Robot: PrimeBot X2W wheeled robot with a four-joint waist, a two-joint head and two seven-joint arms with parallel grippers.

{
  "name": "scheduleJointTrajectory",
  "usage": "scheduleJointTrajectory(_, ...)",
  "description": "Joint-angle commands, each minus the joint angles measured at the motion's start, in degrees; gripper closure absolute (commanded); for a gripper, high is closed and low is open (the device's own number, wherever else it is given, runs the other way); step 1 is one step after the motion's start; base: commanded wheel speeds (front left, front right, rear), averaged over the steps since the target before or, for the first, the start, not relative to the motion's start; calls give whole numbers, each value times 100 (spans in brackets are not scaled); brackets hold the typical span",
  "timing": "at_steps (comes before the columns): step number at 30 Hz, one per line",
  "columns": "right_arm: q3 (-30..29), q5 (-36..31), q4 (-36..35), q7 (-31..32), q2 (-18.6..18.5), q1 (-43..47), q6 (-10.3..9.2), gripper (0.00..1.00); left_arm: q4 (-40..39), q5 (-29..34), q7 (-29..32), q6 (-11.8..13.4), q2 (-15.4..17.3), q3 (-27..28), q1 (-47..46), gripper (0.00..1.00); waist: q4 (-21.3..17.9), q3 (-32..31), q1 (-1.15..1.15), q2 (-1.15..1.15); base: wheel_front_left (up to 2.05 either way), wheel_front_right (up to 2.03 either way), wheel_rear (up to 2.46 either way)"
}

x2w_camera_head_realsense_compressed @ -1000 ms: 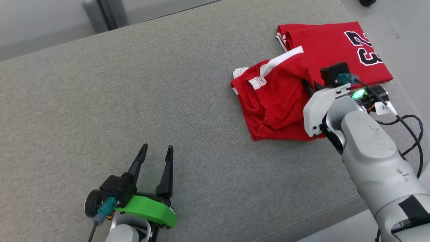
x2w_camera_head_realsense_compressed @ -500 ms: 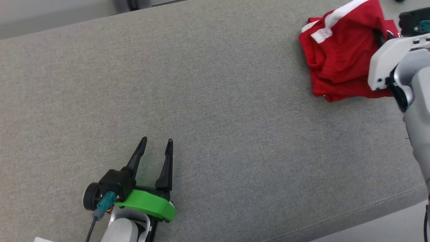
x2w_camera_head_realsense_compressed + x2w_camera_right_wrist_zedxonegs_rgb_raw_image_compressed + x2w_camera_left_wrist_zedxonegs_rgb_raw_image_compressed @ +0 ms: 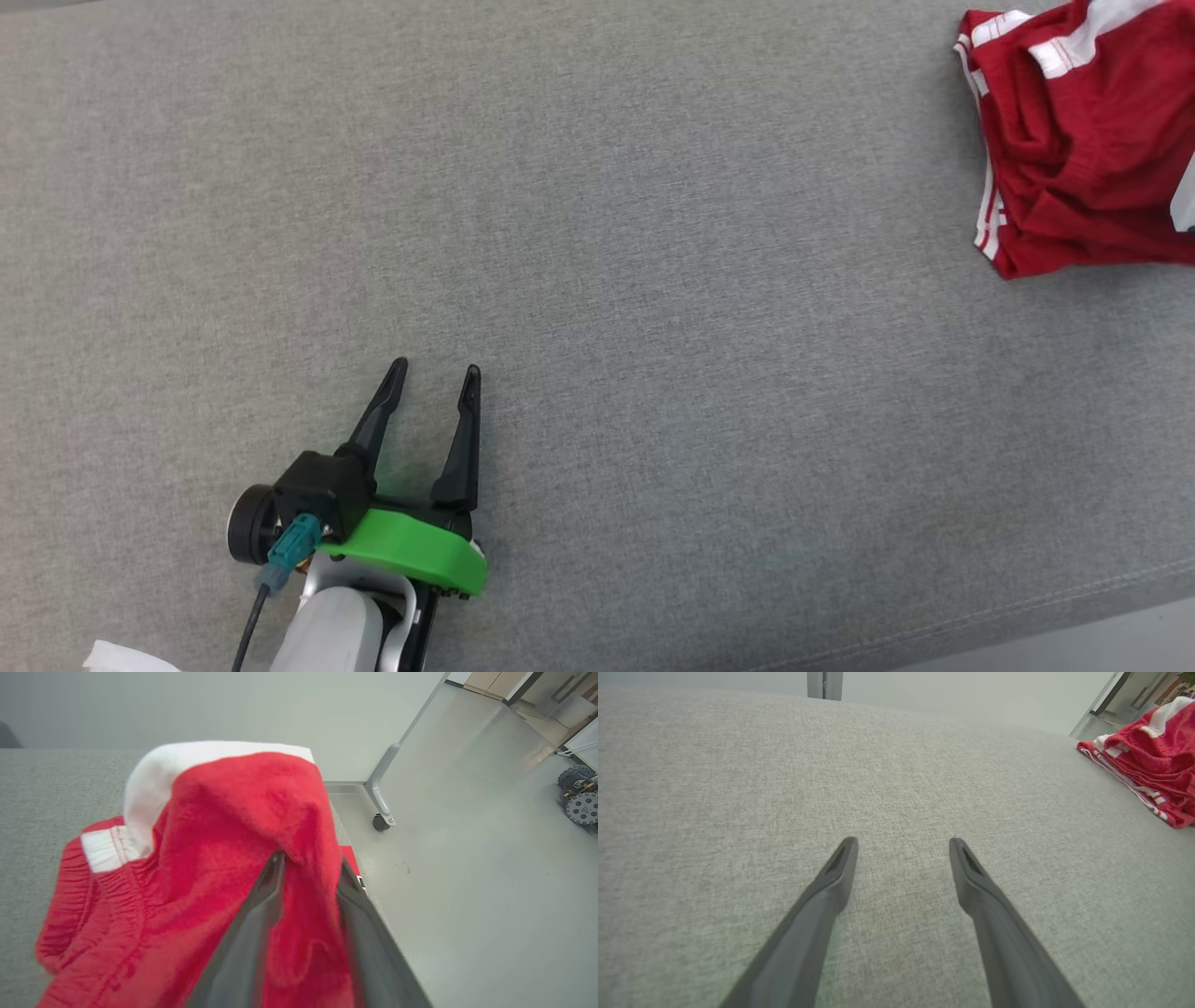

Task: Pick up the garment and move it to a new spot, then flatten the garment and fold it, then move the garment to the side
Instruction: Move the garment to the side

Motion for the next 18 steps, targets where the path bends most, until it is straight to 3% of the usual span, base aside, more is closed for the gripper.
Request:
scheduleJointTrajectory(1,-93,-95,69,-98,31,-52,-10,0,8,60,-15,-25,33,-5,-108,0,60,57,0,0,0,0,0)
scheduleJointTrajectory(10,-298,-581,274,-481,319,-117,-10,0,51,67,-15,-27,29,34,-10,0,6,-116,0,0,0,0,0)
scheduleJointTrajectory(18,58,-783,344,-822,655,-185,-10,0,43,-44,-15,-29,25,162,145,0,-9,-598,0,0,0,0,0)
